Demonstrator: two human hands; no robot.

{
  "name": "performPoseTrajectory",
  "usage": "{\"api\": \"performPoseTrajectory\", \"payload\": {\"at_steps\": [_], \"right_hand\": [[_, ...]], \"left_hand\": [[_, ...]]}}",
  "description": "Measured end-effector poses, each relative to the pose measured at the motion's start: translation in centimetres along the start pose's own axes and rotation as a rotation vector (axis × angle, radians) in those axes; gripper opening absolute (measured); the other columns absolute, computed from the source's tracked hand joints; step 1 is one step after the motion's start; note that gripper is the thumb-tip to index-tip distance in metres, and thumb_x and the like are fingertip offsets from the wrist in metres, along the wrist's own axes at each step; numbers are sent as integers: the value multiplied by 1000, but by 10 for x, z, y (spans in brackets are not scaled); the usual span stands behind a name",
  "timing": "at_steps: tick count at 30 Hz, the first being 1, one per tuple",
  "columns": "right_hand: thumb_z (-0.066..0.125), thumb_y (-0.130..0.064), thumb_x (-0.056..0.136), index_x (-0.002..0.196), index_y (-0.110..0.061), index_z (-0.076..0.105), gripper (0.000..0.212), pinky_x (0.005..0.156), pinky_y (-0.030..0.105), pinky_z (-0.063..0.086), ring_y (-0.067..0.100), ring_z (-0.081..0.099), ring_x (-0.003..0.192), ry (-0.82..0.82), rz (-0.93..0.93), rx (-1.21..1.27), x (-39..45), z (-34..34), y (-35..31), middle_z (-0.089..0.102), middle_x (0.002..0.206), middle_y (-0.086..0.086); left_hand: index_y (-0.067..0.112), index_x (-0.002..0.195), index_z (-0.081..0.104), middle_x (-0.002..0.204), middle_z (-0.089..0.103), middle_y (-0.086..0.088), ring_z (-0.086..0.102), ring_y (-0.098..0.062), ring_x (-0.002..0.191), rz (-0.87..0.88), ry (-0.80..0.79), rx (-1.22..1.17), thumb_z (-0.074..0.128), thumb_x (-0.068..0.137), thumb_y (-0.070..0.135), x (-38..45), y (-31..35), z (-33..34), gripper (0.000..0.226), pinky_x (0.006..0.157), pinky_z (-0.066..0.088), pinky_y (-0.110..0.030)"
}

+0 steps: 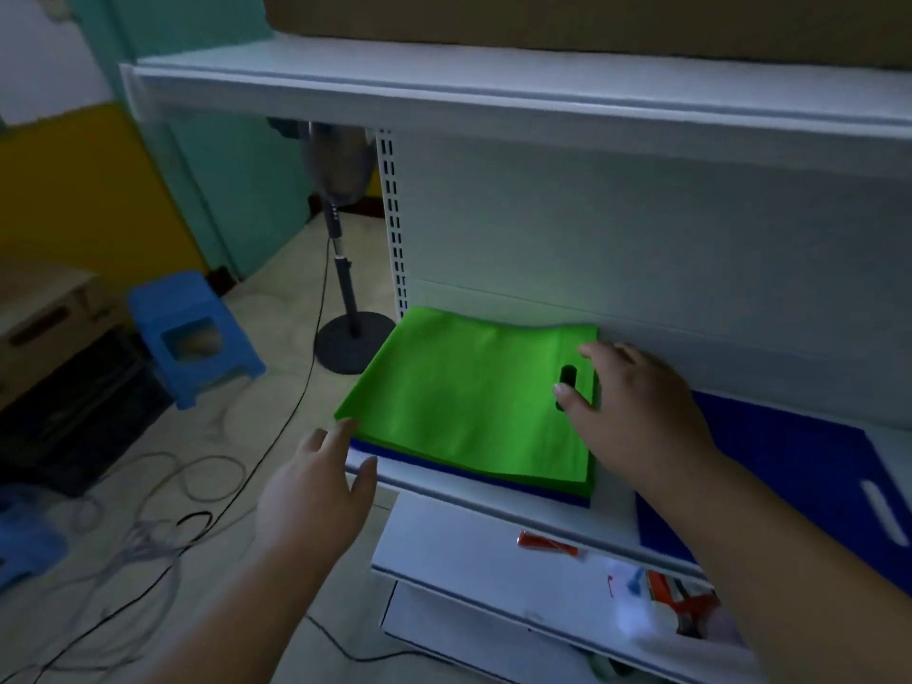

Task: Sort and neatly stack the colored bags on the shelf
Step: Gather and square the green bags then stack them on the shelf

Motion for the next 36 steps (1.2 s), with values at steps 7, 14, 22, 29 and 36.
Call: {"api": "performPoseTrajectory", "payload": {"at_steps": [7, 14, 22, 29, 36], "right_hand": [[44, -56, 94, 130, -19, 50, 53, 76, 34, 40, 30, 49, 107, -160, 258, -238, -34, 41, -23, 68, 109, 5], [34, -53, 98, 124, -19, 52, 47, 72, 34, 31, 27, 46, 109, -166, 315, -322, -45, 59, -37, 69, 106, 1], [54, -44, 94, 121, -16, 61, 40, 75, 35, 46, 23, 52, 93, 64, 402, 33, -69, 60, -47, 65, 96, 5], [65, -47, 86, 138, -26, 40, 61, 73, 29, 42, 21, 57, 97, 3, 667, 174, -82, 70, -35, 56, 116, 5], [62, -26, 90, 143, -35, 31, 62, 71, 33, 52, 18, 65, 84, -127, 612, 261, -85, 66, -27, 67, 110, -1]], "left_hand": [[36, 131, 47, 94, 44, 3, 50, -21, 63, 153, -131, 34, 49, 93, 47, 53, -33, 4, 40, 48, 38, -26], [30, 121, 60, 110, 54, 5, 55, -19, 68, 228, -170, -52, 50, 96, 39, 74, -34, -2, 28, 53, 42, -26], [26, 101, 53, 85, 58, 6, 55, -17, 64, 94, -238, -284, 53, 92, 14, 89, -48, -12, 15, 51, 40, -27], [30, 89, 53, 73, 58, -7, 48, -19, 51, 90, -477, -389, 48, 89, 3, 83, -50, -7, 28, 44, 32, -24], [34, 92, 55, 70, 63, -4, 52, -19, 48, 127, -413, -347, 49, 94, 8, 66, -39, -7, 26, 42, 35, -26]]}}
Point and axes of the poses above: each hand's wrist, its own x-axis towards the middle knuckle, its own z-axis out of the palm, y = z × x, the point moved 3 cm from there along x, towards the middle knuckle
